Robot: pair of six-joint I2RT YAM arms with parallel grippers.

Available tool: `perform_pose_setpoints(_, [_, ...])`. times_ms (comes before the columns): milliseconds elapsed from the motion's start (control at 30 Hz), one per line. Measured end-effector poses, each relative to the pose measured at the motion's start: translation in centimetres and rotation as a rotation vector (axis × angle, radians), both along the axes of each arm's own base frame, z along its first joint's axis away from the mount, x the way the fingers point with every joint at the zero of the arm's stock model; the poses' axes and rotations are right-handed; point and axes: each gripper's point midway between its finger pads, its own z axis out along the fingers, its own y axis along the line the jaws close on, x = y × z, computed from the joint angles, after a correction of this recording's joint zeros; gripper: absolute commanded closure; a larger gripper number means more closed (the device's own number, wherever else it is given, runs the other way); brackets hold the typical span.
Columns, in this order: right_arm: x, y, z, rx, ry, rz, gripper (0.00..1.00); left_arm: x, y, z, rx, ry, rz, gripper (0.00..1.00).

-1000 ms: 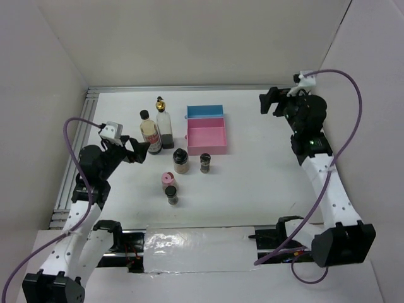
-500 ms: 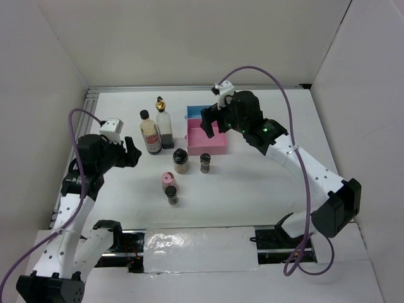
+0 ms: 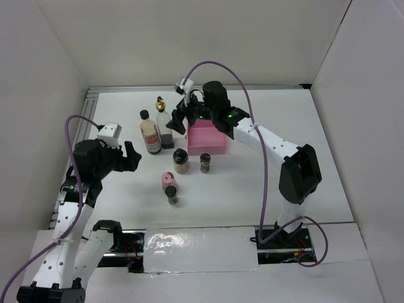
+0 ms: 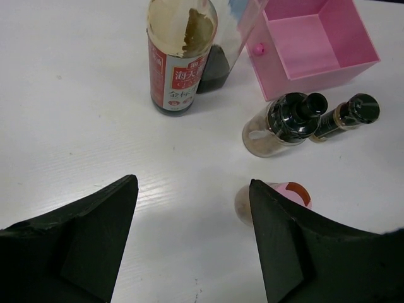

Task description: Organize the condiment bottles

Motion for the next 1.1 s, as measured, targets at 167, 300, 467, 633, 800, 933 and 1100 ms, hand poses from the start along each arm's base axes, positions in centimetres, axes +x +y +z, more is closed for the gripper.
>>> perform_pose_setpoints(167, [1.1, 1.8, -1.0, 0.019, -0.012, 0.056, 0.02, 0.1, -0.1, -0.1, -0.004, 0.007, -0.008, 0.16])
perform_pose_setpoints(300, [2.4, 2.7, -0.8, 0.039, -0.030, 0.069, 0.04, 0.3, -0.3, -0.8, -0.006, 0.033, -0.013, 0.16])
perform_pose_setpoints(467, [4.6, 4.2, -1.1, 0.062, -0.040, 0.067, 0.08, 0.7, -0.4, -1.1, -0.009, 0.047, -0.021, 0.15])
perform_pose_setpoints(633, [6.2, 5.4, -2.2, 0.064, -0.033, 0.063, 0.14, 1.1, -0.4, -1.2, -0.005, 0.045, -0.022, 0.15])
perform_pose_setpoints(800, [6.9, 5.7, -3.2, 0.058, -0.015, 0.048, 0.27, 1.5, -0.2, -1.0, 0.009, 0.028, -0.024, 0.14])
perform_pose_setpoints(933, [7.1, 5.7, -3.3, 0.055, -0.012, 0.028, 0.34, 1.8, 0.0, -0.8, 0.009, 0.016, -0.022, 0.14])
perform_pose_setpoints(1100, [7.3, 5.8, -3.3, 0.054, -0.011, 0.011, 0.54, 2.3, 0.1, -1.1, 0.004, 0.026, -0.018, 0.14])
